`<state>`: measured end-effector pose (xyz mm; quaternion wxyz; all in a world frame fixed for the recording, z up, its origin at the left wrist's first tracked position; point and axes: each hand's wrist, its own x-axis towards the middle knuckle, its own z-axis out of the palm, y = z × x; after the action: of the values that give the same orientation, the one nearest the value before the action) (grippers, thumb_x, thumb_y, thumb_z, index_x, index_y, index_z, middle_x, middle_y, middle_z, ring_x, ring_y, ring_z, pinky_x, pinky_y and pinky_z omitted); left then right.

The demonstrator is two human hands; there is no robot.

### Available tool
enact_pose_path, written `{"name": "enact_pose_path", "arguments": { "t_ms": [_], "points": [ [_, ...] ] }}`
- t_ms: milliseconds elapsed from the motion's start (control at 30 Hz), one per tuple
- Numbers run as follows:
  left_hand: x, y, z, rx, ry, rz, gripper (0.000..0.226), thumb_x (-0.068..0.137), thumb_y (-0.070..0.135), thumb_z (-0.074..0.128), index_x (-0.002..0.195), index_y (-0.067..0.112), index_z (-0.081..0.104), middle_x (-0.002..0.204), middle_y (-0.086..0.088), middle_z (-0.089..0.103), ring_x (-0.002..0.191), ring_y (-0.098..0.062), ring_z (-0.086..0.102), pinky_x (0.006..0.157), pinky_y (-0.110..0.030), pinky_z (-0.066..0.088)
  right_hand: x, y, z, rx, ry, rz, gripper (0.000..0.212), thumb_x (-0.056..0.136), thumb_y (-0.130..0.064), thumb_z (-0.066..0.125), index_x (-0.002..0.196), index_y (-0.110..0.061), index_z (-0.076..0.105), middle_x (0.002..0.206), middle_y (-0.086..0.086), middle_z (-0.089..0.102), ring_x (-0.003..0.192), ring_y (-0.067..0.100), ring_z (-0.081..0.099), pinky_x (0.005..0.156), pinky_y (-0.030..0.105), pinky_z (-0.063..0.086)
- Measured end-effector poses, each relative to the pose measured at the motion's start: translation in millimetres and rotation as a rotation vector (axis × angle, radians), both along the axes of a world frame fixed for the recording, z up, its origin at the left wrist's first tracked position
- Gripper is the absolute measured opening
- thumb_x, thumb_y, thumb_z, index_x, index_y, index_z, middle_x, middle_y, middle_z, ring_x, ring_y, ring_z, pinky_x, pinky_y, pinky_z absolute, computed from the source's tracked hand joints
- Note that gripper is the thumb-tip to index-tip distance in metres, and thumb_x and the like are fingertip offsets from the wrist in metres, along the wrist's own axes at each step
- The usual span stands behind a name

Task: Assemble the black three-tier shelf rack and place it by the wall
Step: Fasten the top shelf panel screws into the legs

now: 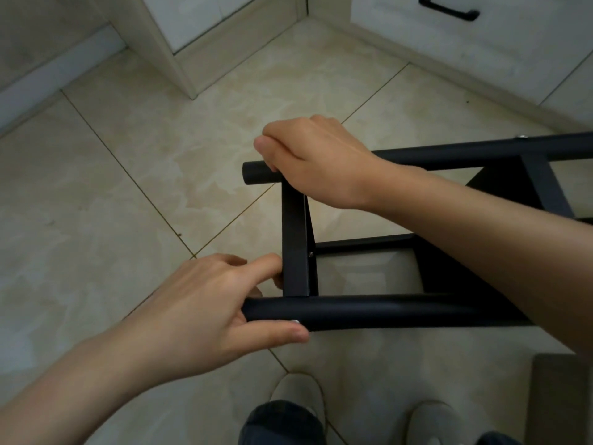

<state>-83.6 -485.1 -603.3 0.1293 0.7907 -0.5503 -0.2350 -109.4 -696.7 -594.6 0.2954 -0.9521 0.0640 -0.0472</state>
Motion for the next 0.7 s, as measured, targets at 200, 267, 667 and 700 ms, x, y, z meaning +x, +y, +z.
{"name": "enact_pose_path", "arguments": {
  "t_ms": [200,267,667,700],
  "points": [
    [-7.4,5.9,-17.7,-0.275,-0.047,-0.085,0.036,0.087,0.075,0.051,0.093,0.042,0.036,0.044,0.018,0.038,0.046,0.001,0.037,0.100,-0.038,0.051,-7.4,5.3,0.7,0.023,0.016,-0.007,0.040,0.106,-0.036,0.032,0.078,-0.015,0.052,0.067,-0.001,0.052,0.075,0.030,0.050,0.078,0.040,0.038],
    [-10.4,4.3,-19.8,-0.337,-0.038,-0.050,0.035,0.086,0.069,0.056,0.091,0.040,0.037,0.048,0.018,0.032,0.045,0.003,0.031,0.100,-0.045,0.052,-9.0,5.5,1.8,0.026,0.017,-0.009,0.040,0.106,-0.036,0.032,0.079,-0.015,0.052,0.066,-0.001,0.052,0.075,0.030,0.051,0.079,0.039,0.038],
    [-28.0,7.2,-30.2,-0.435,0.004,0.113,0.040,0.082,0.057,0.066,0.073,0.019,0.056,0.066,0.013,0.049,0.061,-0.008,0.052,0.097,-0.044,0.049,-12.6,8.7,2.3,-0.003,0.015,-0.024,0.040,0.106,-0.036,0.032,0.075,-0.018,0.049,0.063,-0.003,0.049,0.069,0.027,0.046,0.075,0.039,0.034],
    [-27.8,6.6,-29.2,-0.443,-0.011,0.109,0.041,0.082,0.057,0.067,0.073,0.018,0.055,0.068,0.012,0.048,0.065,-0.011,0.051,0.087,-0.040,0.049,-12.3,8.1,2.5,-0.006,0.015,-0.025,0.040,0.106,-0.035,0.032,0.077,-0.017,0.050,0.064,-0.003,0.050,0.069,0.027,0.047,0.076,0.039,0.035]
  ]
}}
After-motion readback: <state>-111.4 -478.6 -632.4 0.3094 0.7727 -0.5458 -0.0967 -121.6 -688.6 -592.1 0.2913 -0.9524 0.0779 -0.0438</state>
